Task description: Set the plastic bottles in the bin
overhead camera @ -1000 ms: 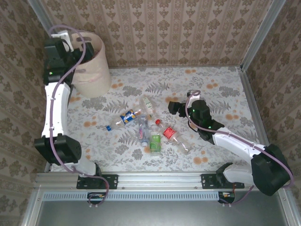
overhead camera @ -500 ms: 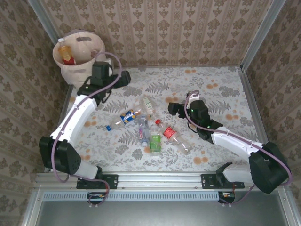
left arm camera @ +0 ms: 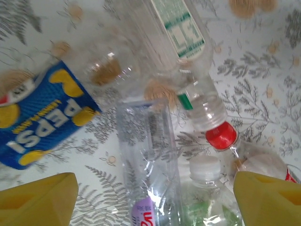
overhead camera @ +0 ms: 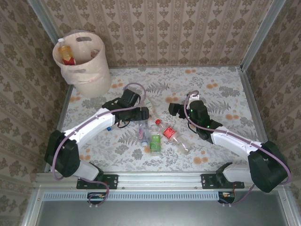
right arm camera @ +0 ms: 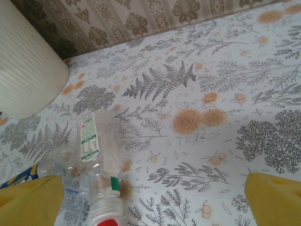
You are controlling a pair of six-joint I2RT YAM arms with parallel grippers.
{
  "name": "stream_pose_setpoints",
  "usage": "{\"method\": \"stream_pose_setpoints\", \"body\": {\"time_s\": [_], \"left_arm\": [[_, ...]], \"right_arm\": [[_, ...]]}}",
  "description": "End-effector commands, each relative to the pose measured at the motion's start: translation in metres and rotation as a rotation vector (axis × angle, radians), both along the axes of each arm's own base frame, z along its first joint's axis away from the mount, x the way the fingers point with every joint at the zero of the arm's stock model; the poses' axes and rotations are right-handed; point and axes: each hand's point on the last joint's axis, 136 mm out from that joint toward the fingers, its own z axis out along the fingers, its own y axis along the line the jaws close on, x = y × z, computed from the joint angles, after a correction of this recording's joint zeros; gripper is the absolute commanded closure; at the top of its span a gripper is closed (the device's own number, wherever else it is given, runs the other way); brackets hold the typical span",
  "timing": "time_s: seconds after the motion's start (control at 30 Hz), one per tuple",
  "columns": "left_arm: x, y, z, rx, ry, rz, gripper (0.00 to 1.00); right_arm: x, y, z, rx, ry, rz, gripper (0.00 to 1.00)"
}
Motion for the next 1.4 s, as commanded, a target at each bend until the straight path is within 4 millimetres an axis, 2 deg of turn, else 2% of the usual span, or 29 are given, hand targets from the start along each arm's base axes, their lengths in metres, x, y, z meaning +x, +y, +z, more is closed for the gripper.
{"method": "stream_pose_setpoints", "body": {"time_s": [0.0, 0.1, 0.37, 0.57, 0.87, 1.07, 1.17, 1.37], "left_arm": [[-0.009, -0.006, -0.023, 0.018, 0.098, -0.014, 0.17], [-0.011, -0.013, -0.032, 0.035, 0.117, -0.043, 0.17], [-0.014, -0.011, -0.063, 0.115, 0.197, -0.049, 0.2], [-0.009, -0.011, -0.072, 0.136, 0.206, -0.037, 0.26], [-0.005, -0.012, -0.085, 0.168, 0.229, -0.032, 0.26], [-0.004, -0.009, -0.087, 0.177, 0.234, -0.023, 0.27], [-0.005, -0.008, -0.088, 0.181, 0.237, -0.022, 0.31], [-0.003, -0.012, -0.068, 0.155, 0.162, -0.038, 0.4]], "right_arm": [[0.003, -0.003, 0.001, -0.001, 0.006, -0.021, 0.0], [0.002, -0.005, 0.002, -0.008, 0.004, -0.023, 0.0], [0.001, -0.004, 0.0, -0.004, 0.009, -0.024, 0.0], [0.001, -0.004, -0.002, -0.008, 0.015, -0.021, 0.0], [0.001, -0.003, -0.005, -0.009, 0.024, -0.018, 0.0], [0.001, -0.003, -0.007, -0.009, 0.028, -0.016, 0.0], [0.001, -0.003, -0.007, -0.008, 0.027, -0.015, 0.0], [0.001, -0.003, -0.01, -0.008, 0.032, -0.016, 0.0]]}}
